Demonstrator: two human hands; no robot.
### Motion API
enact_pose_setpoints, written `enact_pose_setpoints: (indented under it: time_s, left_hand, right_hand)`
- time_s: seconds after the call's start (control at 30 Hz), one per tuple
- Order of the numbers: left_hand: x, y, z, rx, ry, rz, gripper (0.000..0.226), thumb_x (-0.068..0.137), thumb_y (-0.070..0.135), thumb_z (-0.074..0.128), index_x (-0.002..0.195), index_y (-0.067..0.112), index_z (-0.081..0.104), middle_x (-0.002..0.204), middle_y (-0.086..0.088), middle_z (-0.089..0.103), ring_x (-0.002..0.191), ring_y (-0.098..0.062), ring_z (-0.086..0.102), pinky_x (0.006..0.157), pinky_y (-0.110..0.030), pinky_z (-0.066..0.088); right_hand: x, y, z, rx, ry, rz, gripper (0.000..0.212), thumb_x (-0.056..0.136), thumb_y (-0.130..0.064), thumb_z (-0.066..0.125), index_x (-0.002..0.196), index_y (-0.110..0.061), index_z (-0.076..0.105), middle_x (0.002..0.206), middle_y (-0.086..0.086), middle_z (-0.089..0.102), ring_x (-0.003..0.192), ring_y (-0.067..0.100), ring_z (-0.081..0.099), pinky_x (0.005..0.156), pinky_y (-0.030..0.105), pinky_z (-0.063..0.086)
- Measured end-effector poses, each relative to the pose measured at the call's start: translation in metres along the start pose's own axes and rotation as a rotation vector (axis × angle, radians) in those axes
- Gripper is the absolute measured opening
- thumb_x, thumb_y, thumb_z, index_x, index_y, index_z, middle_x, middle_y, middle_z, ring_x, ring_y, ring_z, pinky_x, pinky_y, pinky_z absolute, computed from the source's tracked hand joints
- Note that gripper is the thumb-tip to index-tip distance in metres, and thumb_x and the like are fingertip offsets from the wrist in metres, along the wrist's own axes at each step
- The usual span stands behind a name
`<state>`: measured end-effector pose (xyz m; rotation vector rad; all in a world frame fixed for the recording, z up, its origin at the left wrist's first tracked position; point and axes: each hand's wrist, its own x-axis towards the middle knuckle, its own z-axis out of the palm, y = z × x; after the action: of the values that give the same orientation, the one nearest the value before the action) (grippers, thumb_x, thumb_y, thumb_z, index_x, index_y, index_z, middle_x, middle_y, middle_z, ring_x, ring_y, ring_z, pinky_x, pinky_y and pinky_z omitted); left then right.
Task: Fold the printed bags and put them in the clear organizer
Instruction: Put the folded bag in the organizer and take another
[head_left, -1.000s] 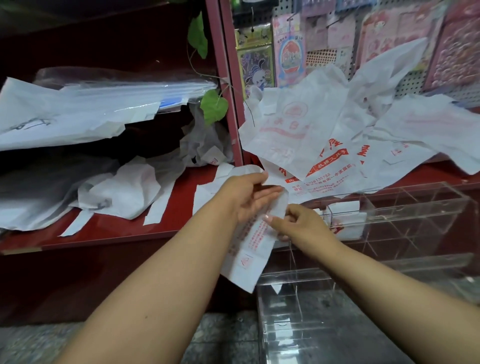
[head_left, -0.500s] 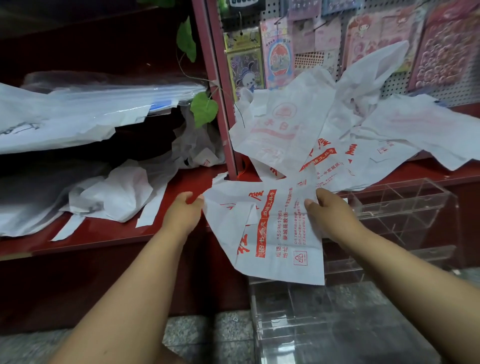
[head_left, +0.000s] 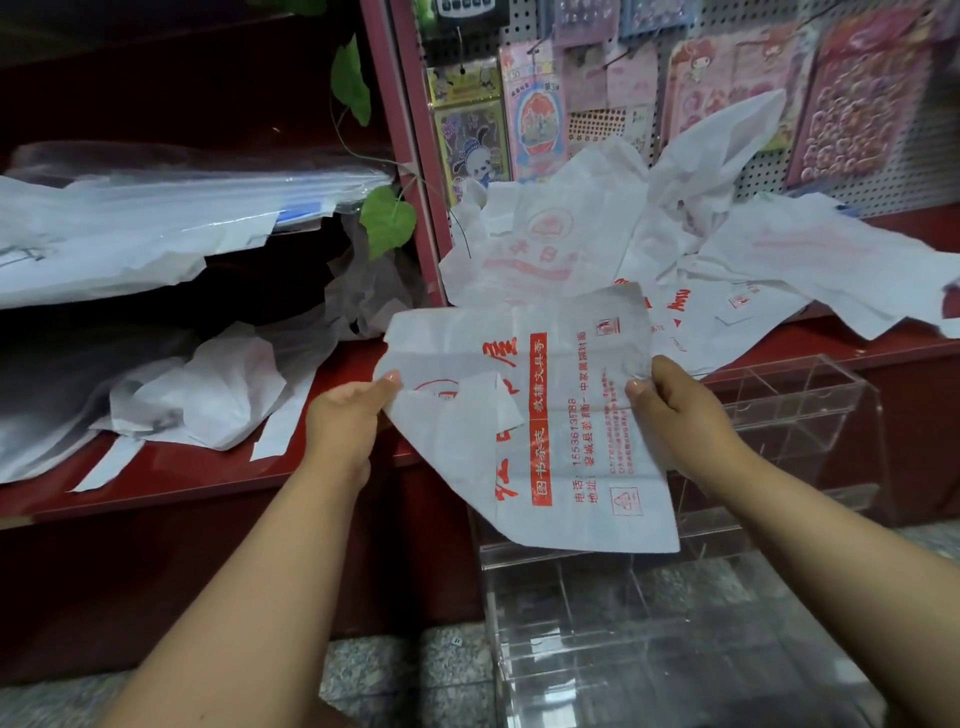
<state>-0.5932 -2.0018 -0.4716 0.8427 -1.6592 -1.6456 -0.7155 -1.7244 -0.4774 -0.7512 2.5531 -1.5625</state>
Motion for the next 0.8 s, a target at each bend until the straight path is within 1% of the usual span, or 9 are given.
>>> enact_pose_setpoints:
  time_s: [0.13,0.2,0.27,0.37,0.43,0.5,0.6,0.7,0.8]
  left_hand:
    - [-0.010,0.007,-0.001,-0.040,-0.138,0.056,0.014,0.087,-0.003,0.065,0.090,0.011,0.065,0.097,-0.005,0.069,0.086,-0.020,0.069,0.070,-0.026,0.055]
    - [-0.014,0.013,-0.004,-0.002,-0.219,0.055,0.028,0.088,-0.009,0.055,0.103,0.009,0.069,0.107,-0.004,0.069,0.095,-0.020,0.069,0.075,-0.026,0.055]
    - [-0.017,0.017,-0.005,0.021,-0.250,0.049,0.029,0.088,-0.008,0.051,0.100,0.007,0.073,0.106,-0.008,0.072,0.098,-0.023,0.069,0.084,-0.030,0.054]
    - [-0.021,0.019,-0.004,-0.037,-0.228,0.052,0.020,0.094,0.011,0.056,0.087,0.004,0.074,0.086,-0.004,0.077,0.089,-0.021,0.072,0.087,-0.036,0.052]
    - [-0.020,0.019,-0.004,-0.055,-0.151,0.104,0.018,0.091,0.018,0.064,0.081,0.007,0.075,0.085,-0.010,0.076,0.088,-0.028,0.070,0.086,-0.038,0.054]
    - [-0.019,0.019,-0.007,-0.046,-0.128,0.160,0.007,0.085,0.010,0.071,0.082,0.013,0.076,0.087,-0.009,0.076,0.090,-0.031,0.069,0.083,-0.038,0.055]
    - [-0.021,0.021,-0.008,-0.020,-0.254,0.141,0.033,0.077,-0.008,0.072,0.100,0.017,0.073,0.103,-0.010,0.074,0.094,-0.027,0.071,0.080,-0.035,0.058]
    - [-0.024,0.024,-0.011,0.014,-0.313,0.116,0.038,0.076,-0.012,0.070,0.103,0.016,0.073,0.102,-0.012,0.074,0.095,-0.027,0.072,0.080,-0.036,0.059]
    - [-0.020,0.026,-0.015,0.060,-0.249,0.137,0.022,0.080,-0.005,0.071,0.088,0.015,0.077,0.101,-0.015,0.074,0.100,-0.034,0.069,0.091,-0.044,0.055]
  right_hand:
    - [0.002,0.002,-0.004,0.195,0.040,0.092,0.020,0.101,-0.030,0.042,0.107,-0.016,0.056,0.099,0.000,0.068,0.089,0.019,0.067,0.073,0.036,0.055]
    - [0.002,0.002,-0.006,0.273,0.052,0.115,0.023,0.101,-0.030,0.043,0.109,-0.014,0.057,0.101,0.002,0.069,0.091,0.019,0.068,0.077,0.039,0.056]
    - [0.002,0.002,-0.008,0.286,0.065,0.118,0.026,0.101,-0.030,0.043,0.109,-0.009,0.057,0.100,0.004,0.069,0.091,0.020,0.068,0.080,0.041,0.056]
    - [0.004,0.003,-0.008,0.312,0.061,0.154,0.030,0.101,-0.030,0.043,0.103,-0.004,0.057,0.096,0.005,0.069,0.087,0.021,0.068,0.077,0.037,0.054]
    - [0.007,0.005,-0.007,0.367,0.087,0.207,0.034,0.100,-0.032,0.045,0.094,0.000,0.056,0.091,0.009,0.068,0.086,0.026,0.066,0.077,0.039,0.051]
    - [0.010,0.007,-0.007,0.425,0.116,0.240,0.031,0.099,-0.033,0.047,0.086,-0.007,0.057,0.093,0.012,0.069,0.088,0.029,0.066,0.083,0.044,0.051]
    - [0.012,0.006,-0.009,0.499,0.157,0.264,0.019,0.098,-0.030,0.051,0.093,-0.014,0.059,0.099,0.008,0.071,0.092,0.026,0.069,0.088,0.047,0.054]
    - [0.014,0.005,-0.013,0.545,0.271,0.262,0.012,0.097,-0.023,0.055,0.107,-0.021,0.049,0.095,0.003,0.068,0.086,0.020,0.069,0.082,0.043,0.057]
    - [0.014,0.000,-0.020,0.529,0.230,0.212,0.006,0.097,-0.019,0.054,0.094,-0.024,0.056,0.097,0.004,0.070,0.084,0.017,0.069,0.065,0.032,0.056]
